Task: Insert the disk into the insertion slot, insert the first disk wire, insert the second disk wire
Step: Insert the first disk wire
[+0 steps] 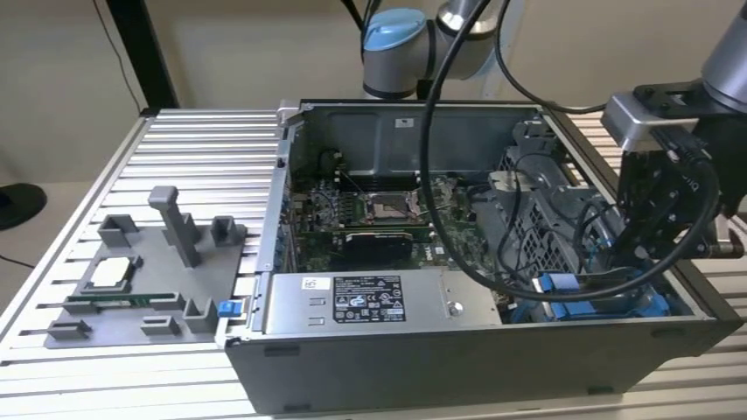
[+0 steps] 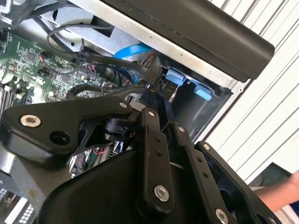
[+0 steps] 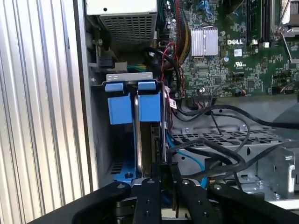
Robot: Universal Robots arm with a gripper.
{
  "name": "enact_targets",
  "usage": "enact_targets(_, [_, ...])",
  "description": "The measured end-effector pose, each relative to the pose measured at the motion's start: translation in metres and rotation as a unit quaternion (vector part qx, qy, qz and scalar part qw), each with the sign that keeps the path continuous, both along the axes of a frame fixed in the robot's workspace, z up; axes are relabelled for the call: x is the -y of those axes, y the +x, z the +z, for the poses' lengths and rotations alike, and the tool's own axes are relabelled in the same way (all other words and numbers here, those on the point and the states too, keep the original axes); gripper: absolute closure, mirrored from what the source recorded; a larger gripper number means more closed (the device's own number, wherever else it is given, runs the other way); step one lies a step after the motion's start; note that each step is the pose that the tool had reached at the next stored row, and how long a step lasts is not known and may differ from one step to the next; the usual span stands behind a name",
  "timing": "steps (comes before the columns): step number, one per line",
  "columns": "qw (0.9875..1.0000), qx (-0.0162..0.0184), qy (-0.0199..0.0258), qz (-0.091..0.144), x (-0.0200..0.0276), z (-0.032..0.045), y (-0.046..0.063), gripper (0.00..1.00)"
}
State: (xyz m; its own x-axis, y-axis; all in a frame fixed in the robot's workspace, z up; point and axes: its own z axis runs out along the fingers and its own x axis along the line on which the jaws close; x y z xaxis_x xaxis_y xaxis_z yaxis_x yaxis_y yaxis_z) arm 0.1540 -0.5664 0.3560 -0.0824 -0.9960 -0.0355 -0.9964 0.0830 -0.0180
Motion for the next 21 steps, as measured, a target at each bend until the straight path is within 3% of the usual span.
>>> enact_targets(3, [0.9999, -0.015, 0.0, 0.0, 0.0001, -0.0014, 0.0023, 1.0])
enact_targets(4, [0.9999, -0.0173, 0.0001, 0.001, 0.0001, -0.002, 0.0037, 1.0])
enact_targets(21, [0.9998, -0.0182, 0.0011, 0.002, 0.0003, -0.0058, 0.0081, 1.0])
